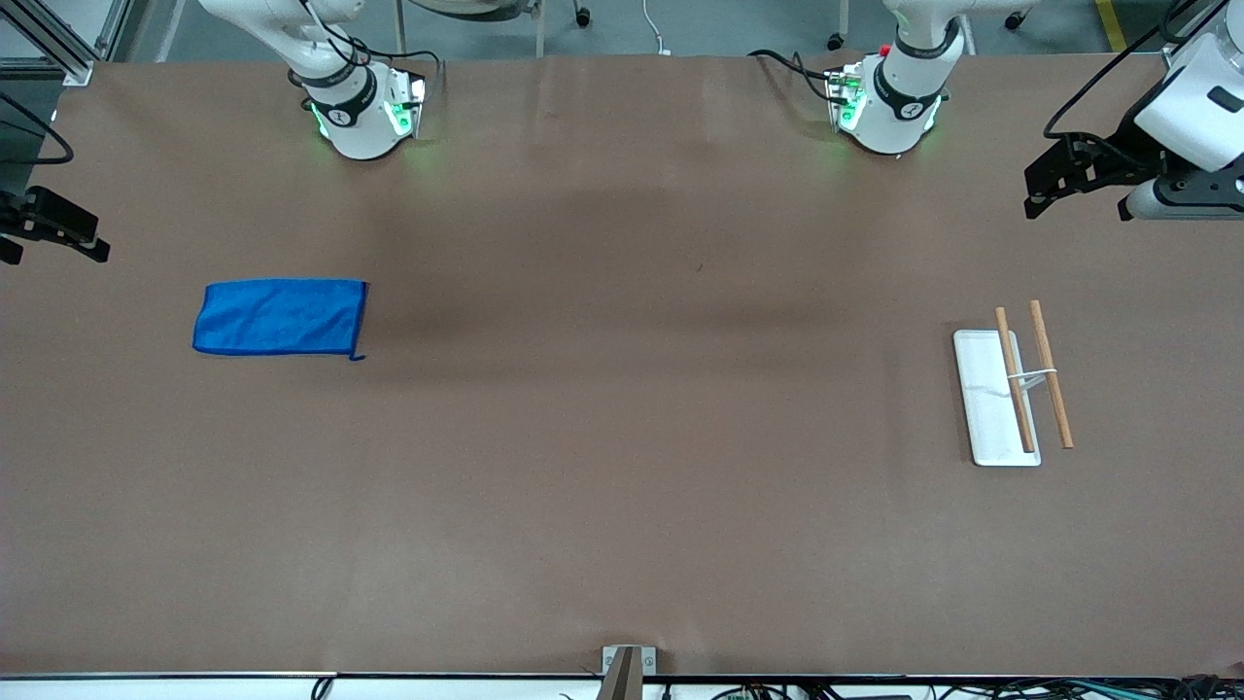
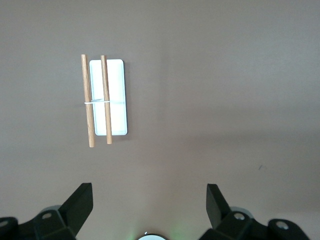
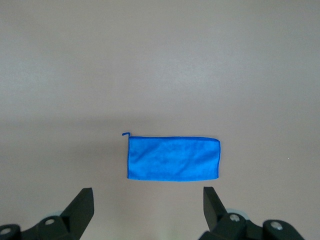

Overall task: Right arm passes towel to left arm to hang
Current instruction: 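Move the right gripper over the blue towel's edge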

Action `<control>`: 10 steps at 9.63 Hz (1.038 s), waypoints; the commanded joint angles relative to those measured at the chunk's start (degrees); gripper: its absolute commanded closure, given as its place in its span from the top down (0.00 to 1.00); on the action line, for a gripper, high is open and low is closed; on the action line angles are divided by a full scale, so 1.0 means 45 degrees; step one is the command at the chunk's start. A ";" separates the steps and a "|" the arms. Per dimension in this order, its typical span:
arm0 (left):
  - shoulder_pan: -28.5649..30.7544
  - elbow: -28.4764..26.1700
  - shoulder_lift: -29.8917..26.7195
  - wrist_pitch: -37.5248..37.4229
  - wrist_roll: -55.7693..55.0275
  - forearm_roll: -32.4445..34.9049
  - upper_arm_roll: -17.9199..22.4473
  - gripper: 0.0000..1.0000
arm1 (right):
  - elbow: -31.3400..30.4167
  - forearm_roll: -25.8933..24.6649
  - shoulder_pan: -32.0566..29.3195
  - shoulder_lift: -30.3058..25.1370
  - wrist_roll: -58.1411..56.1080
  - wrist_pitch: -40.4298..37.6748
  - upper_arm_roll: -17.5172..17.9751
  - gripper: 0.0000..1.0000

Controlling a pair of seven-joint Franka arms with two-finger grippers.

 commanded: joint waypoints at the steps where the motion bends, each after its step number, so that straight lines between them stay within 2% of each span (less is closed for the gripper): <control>1: -0.0016 -0.0055 0.0215 -0.0252 -0.0161 0.0003 0.0033 1.00 | -0.0183 -0.0078 -0.0195 -0.0093 0.0164 0.0150 0.0193 0.97; 6: 0.0003 -0.0016 0.0254 -0.0252 -0.0103 -0.0016 0.0052 1.00 | -0.0962 -0.0078 -0.0215 -0.0112 0.0164 0.0559 0.0193 0.97; 10: -0.0075 -0.0016 0.0254 -0.0252 -0.0083 0.0003 0.0052 1.00 | -0.2952 -0.0098 -0.0760 -0.0132 0.0125 0.2196 0.0173 0.97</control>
